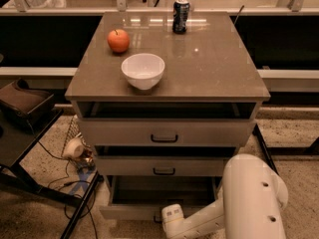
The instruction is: Open bottom drawer
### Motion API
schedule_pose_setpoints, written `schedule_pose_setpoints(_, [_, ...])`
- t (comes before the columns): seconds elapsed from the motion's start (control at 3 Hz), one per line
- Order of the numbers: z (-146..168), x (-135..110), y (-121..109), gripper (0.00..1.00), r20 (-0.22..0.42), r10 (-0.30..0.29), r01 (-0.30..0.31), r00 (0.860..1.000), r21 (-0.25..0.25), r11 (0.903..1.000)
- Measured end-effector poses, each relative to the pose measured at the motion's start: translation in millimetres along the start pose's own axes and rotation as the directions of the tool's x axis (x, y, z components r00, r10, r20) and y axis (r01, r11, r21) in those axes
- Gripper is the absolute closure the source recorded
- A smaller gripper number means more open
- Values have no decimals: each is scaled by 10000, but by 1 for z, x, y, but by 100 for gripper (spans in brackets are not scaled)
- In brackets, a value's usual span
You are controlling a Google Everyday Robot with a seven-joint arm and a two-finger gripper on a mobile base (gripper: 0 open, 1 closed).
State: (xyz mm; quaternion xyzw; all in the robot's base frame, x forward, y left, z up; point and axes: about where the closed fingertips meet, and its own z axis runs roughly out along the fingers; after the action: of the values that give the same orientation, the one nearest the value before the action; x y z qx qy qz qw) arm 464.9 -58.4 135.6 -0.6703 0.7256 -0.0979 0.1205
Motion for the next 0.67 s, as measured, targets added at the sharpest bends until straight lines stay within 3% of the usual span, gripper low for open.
schedule_pose_setpoints(0.33, [-5, -1, -2, 100, -60, -65, 65, 10000, 99, 9999])
schedule_pose_setpoints(0.67, [-29, -7, -10, 100, -306, -316, 330, 9990, 480, 9983])
